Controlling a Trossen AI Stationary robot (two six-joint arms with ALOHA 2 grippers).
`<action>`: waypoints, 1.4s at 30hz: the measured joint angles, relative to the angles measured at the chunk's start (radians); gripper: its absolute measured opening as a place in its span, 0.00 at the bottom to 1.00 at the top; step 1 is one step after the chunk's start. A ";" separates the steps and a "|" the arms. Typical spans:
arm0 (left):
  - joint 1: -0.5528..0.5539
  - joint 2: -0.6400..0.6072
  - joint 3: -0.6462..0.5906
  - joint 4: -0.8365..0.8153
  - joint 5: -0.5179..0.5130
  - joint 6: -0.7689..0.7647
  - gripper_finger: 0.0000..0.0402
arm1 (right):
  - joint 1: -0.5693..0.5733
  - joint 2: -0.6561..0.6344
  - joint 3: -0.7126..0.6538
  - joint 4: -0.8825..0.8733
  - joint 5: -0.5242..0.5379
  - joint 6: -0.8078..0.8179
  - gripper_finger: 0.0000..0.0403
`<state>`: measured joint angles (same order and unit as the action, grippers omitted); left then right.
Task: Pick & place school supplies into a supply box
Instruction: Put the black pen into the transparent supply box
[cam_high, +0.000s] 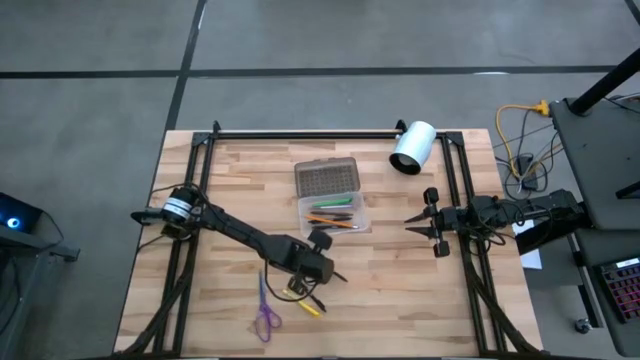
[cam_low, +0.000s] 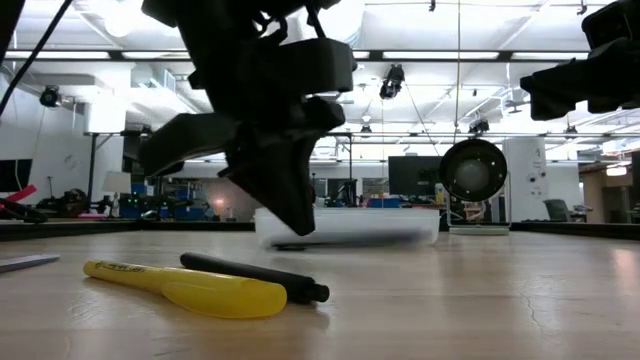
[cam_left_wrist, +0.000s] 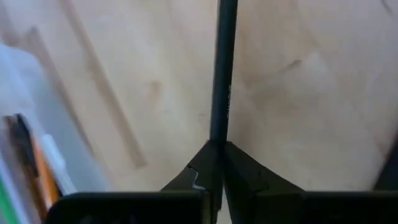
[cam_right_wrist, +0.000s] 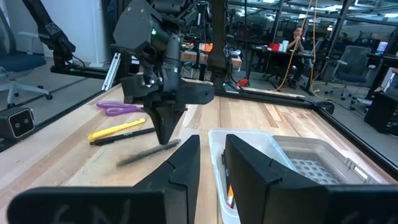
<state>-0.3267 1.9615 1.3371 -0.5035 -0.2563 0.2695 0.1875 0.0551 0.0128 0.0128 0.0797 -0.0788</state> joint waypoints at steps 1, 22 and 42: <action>0.000 0.000 0.002 0.002 -0.011 -0.001 0.01 | 0.000 0.000 0.000 0.000 0.000 0.000 0.17; -0.016 -0.004 0.061 -0.012 0.067 0.010 0.00 | 0.000 0.000 0.000 0.000 0.000 0.000 0.17; 0.052 -0.004 0.117 -0.128 0.229 0.036 0.27 | 0.000 0.000 0.000 0.000 0.000 0.000 0.20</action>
<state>-0.2750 1.9572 1.4544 -0.6313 -0.0273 0.3054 0.1875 0.0551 0.0132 0.0128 0.0796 -0.0788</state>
